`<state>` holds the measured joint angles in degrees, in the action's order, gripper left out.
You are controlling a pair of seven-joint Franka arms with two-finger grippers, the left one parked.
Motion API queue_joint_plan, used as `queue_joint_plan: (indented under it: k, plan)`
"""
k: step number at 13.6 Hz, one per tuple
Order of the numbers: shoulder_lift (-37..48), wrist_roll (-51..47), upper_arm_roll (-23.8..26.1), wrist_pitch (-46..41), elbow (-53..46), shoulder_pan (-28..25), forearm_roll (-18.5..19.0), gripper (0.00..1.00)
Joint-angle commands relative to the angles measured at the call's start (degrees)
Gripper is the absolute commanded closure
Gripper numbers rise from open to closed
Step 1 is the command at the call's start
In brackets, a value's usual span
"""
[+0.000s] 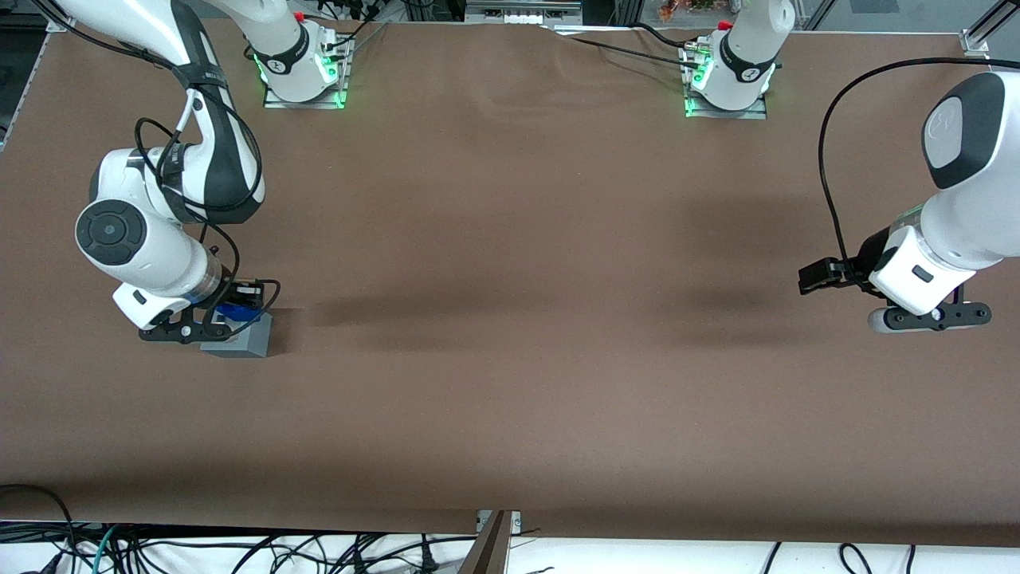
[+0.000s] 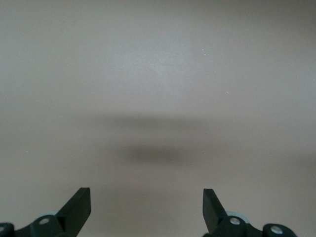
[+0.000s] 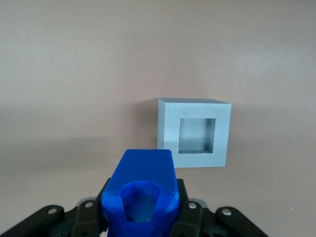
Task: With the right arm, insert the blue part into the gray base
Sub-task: 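Lower the blue part into the gray base's square hole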
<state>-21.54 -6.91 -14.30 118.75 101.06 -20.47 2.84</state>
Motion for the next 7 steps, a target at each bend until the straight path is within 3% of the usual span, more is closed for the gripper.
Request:
queue_joint_plan:
  k: [1, 7]
  plan:
    - [-0.78, 0.76, 0.24, -1.59, -1.83, 0.08, -0.11, 1.0]
    - [-0.96, 0.76, 0.24, -1.5, -1.83, 0.52, -0.2, 1.0]
